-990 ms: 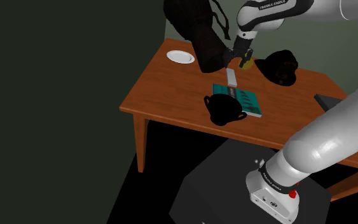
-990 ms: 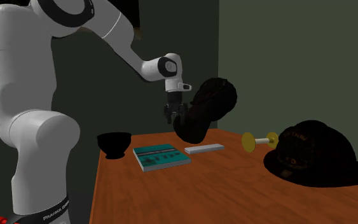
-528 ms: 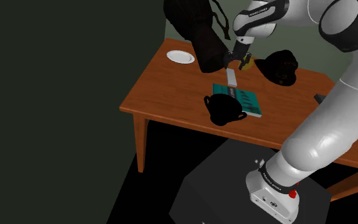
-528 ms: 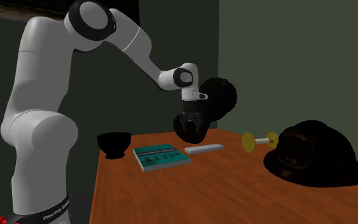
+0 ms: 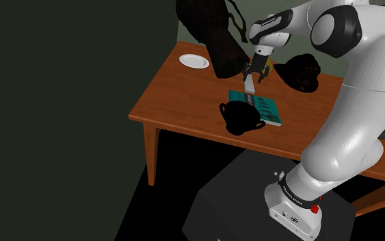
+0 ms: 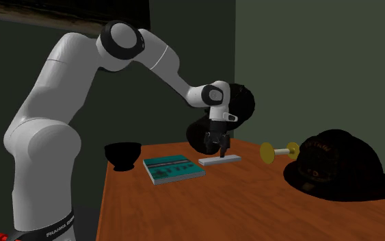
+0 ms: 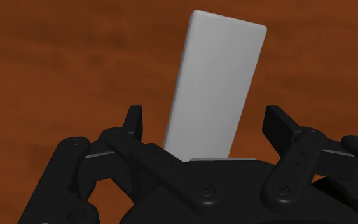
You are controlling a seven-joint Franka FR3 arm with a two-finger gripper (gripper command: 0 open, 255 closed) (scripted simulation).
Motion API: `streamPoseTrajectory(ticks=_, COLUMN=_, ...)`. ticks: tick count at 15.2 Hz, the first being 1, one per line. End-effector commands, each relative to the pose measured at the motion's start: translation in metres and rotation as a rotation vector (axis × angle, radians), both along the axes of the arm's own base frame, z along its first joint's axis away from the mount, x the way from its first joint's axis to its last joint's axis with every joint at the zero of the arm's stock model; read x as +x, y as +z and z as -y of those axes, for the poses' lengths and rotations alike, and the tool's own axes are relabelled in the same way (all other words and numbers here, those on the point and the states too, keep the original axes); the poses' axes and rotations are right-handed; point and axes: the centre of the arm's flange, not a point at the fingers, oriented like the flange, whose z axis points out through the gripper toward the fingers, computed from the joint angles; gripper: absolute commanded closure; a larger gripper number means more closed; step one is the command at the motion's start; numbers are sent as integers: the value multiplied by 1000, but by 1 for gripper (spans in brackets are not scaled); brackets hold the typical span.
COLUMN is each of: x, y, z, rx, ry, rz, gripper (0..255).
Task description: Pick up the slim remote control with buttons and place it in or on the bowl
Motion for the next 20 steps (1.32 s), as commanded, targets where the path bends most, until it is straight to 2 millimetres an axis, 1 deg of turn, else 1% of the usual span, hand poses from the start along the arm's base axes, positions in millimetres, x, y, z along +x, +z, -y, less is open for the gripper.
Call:
streamPoseTrajectory(ticks=1, x=12, y=2, z=12, rx=-96, ry=-7, rz=104, gripper=0)
streamPoseTrajectory(ticks=4, x=12, y=-14, z=12, rx=-96, ry=-7, rz=104, gripper=0)
streamPoseTrajectory(ticks=5, x=12, y=-22, z=12, rx=-96, ry=-7, rz=104, gripper=0)
streamPoseTrajectory(ticks=13, x=12, y=-22, z=12, rx=-96, ry=-7, rz=104, gripper=0)
streamPoseTrajectory(ticks=14, x=12, y=-23, z=10, rx=-96, ry=-7, rz=104, gripper=255)
streamPoseTrajectory(ticks=20, x=10, y=-23, z=11, rx=-96, ry=-7, rz=104, gripper=255)
